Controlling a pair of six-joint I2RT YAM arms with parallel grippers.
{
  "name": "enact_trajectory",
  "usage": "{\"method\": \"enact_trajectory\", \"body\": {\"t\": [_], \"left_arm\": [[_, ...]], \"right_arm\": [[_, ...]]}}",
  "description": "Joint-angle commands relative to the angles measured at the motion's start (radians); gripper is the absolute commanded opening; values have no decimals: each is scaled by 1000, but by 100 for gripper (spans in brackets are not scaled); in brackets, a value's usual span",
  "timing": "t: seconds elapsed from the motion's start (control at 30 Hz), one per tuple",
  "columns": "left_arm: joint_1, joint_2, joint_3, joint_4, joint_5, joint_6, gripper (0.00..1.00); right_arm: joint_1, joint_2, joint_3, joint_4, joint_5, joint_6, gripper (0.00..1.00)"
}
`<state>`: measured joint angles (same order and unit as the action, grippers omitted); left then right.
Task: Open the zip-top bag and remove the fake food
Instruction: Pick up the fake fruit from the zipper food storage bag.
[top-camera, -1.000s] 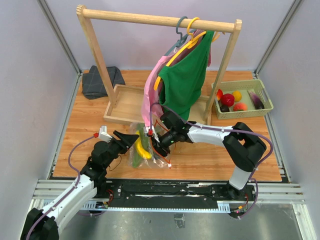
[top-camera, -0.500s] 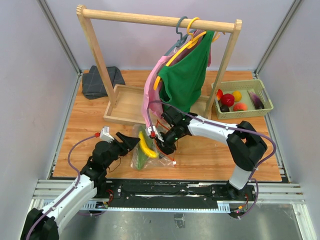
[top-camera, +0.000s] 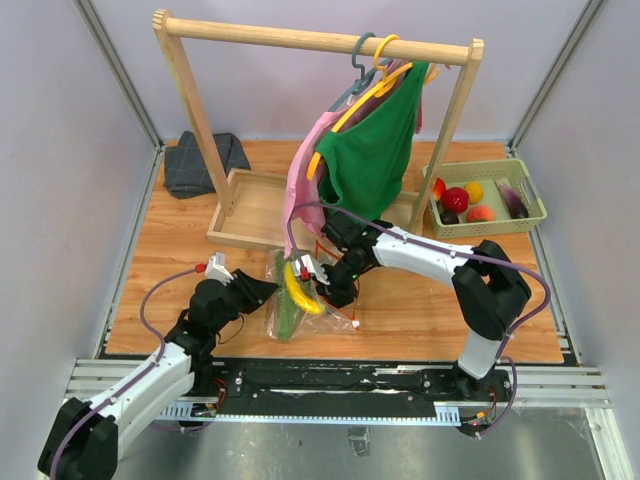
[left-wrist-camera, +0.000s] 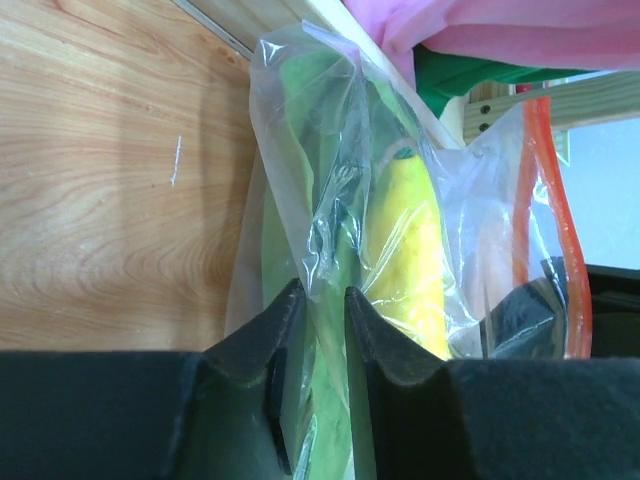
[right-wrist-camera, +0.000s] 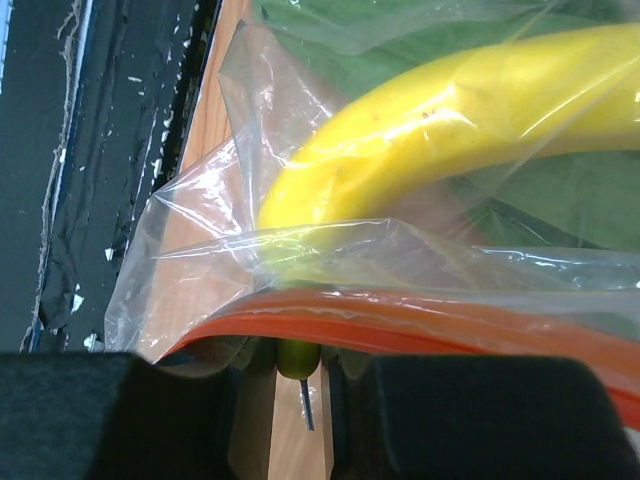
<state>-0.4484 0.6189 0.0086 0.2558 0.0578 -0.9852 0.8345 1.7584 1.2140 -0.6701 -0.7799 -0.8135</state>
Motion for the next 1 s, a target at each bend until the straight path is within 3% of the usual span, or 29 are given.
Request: {"method": "enact_trajectory", "body": {"t": [0.0, 0.1, 0.13, 0.47, 0.97], "left_arm": [[-1, 20, -47, 79, 18, 39, 16], [-1, 15, -42, 80, 12, 53, 1], [-1, 9, -40, 77, 8, 56, 0], [-1, -77, -1, -29, -48, 120, 0], [-1, -53, 85, -78, -71, 201, 0]], "right_arm": [[-8, 7, 28, -75, 56, -48, 15], [-9, 1, 28, -99, 73, -66, 15], [-11, -2, 28, -105, 77, -74, 15], [-51, -25, 48, -185, 164, -144, 15], [-98, -66, 45, -230, 262, -195, 16]]}}
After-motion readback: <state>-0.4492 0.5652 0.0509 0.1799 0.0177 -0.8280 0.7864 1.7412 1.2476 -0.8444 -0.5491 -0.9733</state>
